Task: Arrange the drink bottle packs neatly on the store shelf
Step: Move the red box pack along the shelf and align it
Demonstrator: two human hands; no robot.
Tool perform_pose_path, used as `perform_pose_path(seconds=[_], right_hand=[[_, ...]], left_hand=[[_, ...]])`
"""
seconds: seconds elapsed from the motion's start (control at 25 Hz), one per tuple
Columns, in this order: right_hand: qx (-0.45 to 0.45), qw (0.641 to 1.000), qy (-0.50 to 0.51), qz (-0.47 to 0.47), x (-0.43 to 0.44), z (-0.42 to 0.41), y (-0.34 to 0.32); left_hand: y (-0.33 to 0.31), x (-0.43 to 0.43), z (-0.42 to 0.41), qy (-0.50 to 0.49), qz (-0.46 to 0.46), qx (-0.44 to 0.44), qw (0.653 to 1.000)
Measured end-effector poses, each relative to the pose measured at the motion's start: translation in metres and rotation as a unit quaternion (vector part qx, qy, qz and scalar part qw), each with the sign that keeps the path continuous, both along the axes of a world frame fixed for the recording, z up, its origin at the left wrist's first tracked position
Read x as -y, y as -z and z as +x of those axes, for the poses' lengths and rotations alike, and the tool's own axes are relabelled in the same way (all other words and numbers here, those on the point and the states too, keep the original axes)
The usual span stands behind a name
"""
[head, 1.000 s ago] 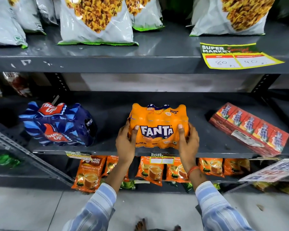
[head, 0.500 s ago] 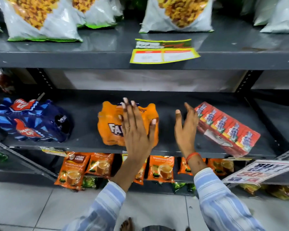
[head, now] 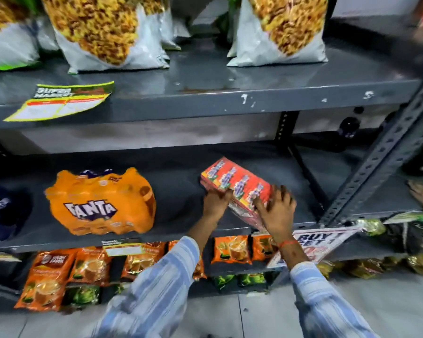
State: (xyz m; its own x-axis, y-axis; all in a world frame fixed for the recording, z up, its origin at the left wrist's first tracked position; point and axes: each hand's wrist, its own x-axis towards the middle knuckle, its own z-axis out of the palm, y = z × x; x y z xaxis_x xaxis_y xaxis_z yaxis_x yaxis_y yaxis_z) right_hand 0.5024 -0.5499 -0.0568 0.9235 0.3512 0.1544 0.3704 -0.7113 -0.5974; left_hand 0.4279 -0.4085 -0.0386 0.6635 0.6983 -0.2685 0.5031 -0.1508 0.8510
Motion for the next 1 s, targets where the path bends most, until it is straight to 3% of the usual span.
perform_pose_path(seconds=[0.24, 0.32, 0.4, 0.44, 0.52, 0.6, 1.0], right_hand=[[-0.052, 0.992, 0.016, 0.114, 0.0, -0.006, 0.004], [-0.129, 0.971, 0.059, 0.195, -0.001, -0.01, 0.005], [-0.202, 0.938, 0.109, 0.261, -0.004, -0.011, 0.006], [-0.226, 0.924, 0.126, 0.281, -0.006, -0.011, 0.006], [-0.24, 0.913, 0.133, 0.302, -0.009, -0.008, 0.006], [-0.238, 0.91, 0.12, 0.318, -0.01, 0.001, 0.007], [-0.203, 0.94, -0.066, 0.265, -0.015, 0.065, 0.002]], left_hand=[[0.004, 0.023, 0.02, -0.116, -0.069, -0.034, 0.99], [-0.003, 0.009, 0.022, -0.146, 0.054, -0.02, 0.988], [-0.009, -0.025, 0.03, -0.089, 0.2, -0.039, 0.975], [-0.015, -0.045, 0.035, -0.039, 0.194, -0.051, 0.979], [-0.021, -0.068, 0.041, 0.037, 0.083, -0.048, 0.995], [-0.02, -0.073, 0.038, 0.044, 0.034, -0.026, 0.998], [0.015, -0.055, -0.037, -0.007, 0.077, 0.151, 0.986]])
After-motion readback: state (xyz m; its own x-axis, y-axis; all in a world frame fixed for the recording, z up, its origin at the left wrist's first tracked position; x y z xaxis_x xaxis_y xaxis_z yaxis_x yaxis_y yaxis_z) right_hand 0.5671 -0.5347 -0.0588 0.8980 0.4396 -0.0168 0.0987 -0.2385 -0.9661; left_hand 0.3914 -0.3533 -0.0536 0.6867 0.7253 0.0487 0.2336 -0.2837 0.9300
